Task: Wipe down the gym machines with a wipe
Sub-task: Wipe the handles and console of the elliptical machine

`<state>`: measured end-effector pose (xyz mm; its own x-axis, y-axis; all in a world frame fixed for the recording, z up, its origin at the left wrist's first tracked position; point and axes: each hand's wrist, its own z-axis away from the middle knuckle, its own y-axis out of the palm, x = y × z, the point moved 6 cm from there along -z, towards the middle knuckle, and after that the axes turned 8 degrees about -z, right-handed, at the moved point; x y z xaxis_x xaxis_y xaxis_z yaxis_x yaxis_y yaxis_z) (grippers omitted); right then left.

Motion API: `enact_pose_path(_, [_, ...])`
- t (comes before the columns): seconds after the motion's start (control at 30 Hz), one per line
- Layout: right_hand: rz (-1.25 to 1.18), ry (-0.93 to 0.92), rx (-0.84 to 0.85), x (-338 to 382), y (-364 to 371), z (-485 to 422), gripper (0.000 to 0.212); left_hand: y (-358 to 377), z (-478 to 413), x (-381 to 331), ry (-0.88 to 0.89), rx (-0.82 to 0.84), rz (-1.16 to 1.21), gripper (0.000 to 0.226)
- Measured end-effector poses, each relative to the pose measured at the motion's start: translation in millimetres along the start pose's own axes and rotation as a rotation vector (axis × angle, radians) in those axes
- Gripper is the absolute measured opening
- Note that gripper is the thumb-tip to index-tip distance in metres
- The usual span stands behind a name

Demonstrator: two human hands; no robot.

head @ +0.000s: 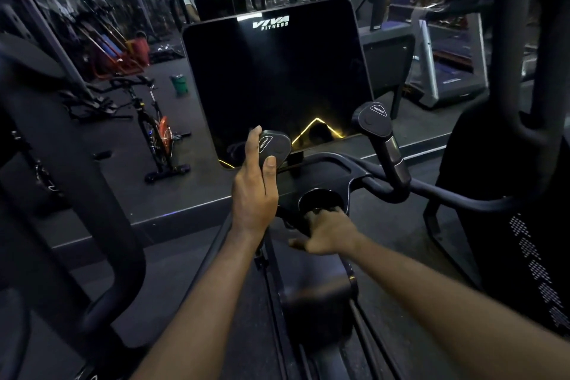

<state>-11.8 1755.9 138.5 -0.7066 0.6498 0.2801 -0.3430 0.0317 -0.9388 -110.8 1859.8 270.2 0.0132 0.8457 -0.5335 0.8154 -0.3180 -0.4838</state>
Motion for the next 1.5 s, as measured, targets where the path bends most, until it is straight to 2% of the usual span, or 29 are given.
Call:
enact_pose_path(0.07, [0.145, -0.014, 0.093, -19.7, -2.4, -1.8, 0.09, 0.1, 0.1, -0.5, -0.012, 0.011, 0.021, 0.051])
enact_pose_path(0.13, [0.207, 0.047, 0.166, -26.6, -5.0, -10.3, 0.09, -0.3, -0.2, 0.2, -0.02, 0.012, 0.035, 0.05])
enact_pose_path(0.23, [0.086, 0.145, 0.191, 2.9, -9.6, -12.2, 0.099, 0.1, -0.8, 0.4, 0.004, -0.001, 0.031, 0.051])
enact_pose_path(0.3, [-0.11, 0.19, 0.112, 26.4, -7.5, -14.5, 0.094, 1.1, -0.9, 1.4, 0.008, -0.003, 0.032, 0.051])
enact_pose_path(0.37, [-0.379, 0.326, 0.002, 31.9, -5.5, -15.5, 0.084, 2.2, -0.5, 3.0, 0.007, 0.005, 0.039, 0.051])
enact_pose_path(0.4, [-0.547, 0.382, -0.04, 30.6, -2.5, -20.6, 0.086, 2.9, -0.5, 3.8, 0.009, 0.008, 0.043, 0.052])
enact_pose_path(0.47, [-0.988, 0.484, -0.063, 31.9, -3.0, -29.7, 0.114, 4.1, -0.5, 5.7, 0.003, 0.01, 0.047, 0.053])
enact_pose_path(0.53, [-1.441, 0.541, -0.164, 30.7, -0.8, -48.6, 0.141, 4.6, -0.9, 6.6, 0.001, 0.016, 0.045, 0.054])
enact_pose_path(0.6, [-1.547, 0.532, -0.231, 21.3, 13.2, -74.4, 0.151, 3.7, -1.2, 6.5, 0.004, 0.02, 0.053, 0.054])
enact_pose_path(0.67, [-1.32, 0.504, -0.173, 29.7, 8.0, -60.3, 0.153, 3.4, -2.1, 5.9, 0.016, 0.021, 0.065, 0.053])
enact_pose_path(0.7, [-1.11, 0.447, -0.088, 38.5, -2.5, -41.4, 0.139, 3.5, -2.4, 6.3, 0.021, 0.021, 0.068, 0.053])
enact_pose_path(0.77, [-0.599, 0.324, -0.024, 36.8, -6.4, -20.2, 0.095, 3.2, -2.7, 8.2, 0.026, 0.029, 0.066, 0.053])
enact_pose_path(0.8, [-0.426, 0.287, -0.007, 27.2, -3.7, -14.1, 0.086, 3.3, -2.4, 7.8, 0.032, 0.033, 0.067, 0.053])
enact_pose_path(0.87, [-0.215, 0.232, 0.071, 9.6, -9.0, -2.7, 0.091, 1.9, -1.6, 5.7, 0.041, 0.037, 0.069, 0.054])
enact_pose_path(0.97, [0.005, 0.253, 0.206, -16.9, -7.7, -9.6, 0.096, 1.5, -1.5, 4.2, 0.034, 0.042, 0.064, 0.055])
enact_pose_path(1.07, [-0.012, 0.294, 0.241, -11.7, -2.9, -21.5, 0.113, 2.1, -1.6, 5.1, 0.03, 0.037, 0.053, 0.054])
enact_pose_path(1.13, [-0.282, 0.352, 0.252, -3.3, 6.8, -27.5, 0.129, 2.6, -1.7, 4.3, 0.028, 0.026, 0.036, 0.054])
enact_pose_path(1.2, [-0.453, 0.348, 0.266, 4.0, 8.4, -30.2, 0.13, 2.3, -1.2, 2.4, 0.024, 0.011, 0.031, 0.055])
enact_pose_path(1.27, [-0.416, 0.362, 0.326, -2.3, 11.5, -37.3, 0.129, 3.0, -1.0, 3.2, 0.007, 0.026, 0.035, 0.056])
enact_pose_path(1.33, [-0.322, 0.423, 0.371, -14.0, 13.8, -37.4, 0.144, 4.1, -1.9, 5.3, -0.013, 0.042, 0.04, 0.057])
enact_pose_path(1.37, [-0.268, 0.424, 0.365, -14.3, 10.6, -34.6, 0.144, 3.1, -1.9, 6.5, -0.019, 0.046, 0.044, 0.058])
enact_pose_path(1.43, [-0.195, 0.367, 0.318, -10.7, 4.8, -31.2, 0.118, 3.9, -1.4, 5.1, -0.019, 0.045, 0.047, 0.058])
enact_pose_path(1.5, [-0.275, 0.302, 0.246, -1.5, 0.8, -33.3, 0.095, 4.6, -1.4, 4.1, -0.008, 0.039, 0.036, 0.058])
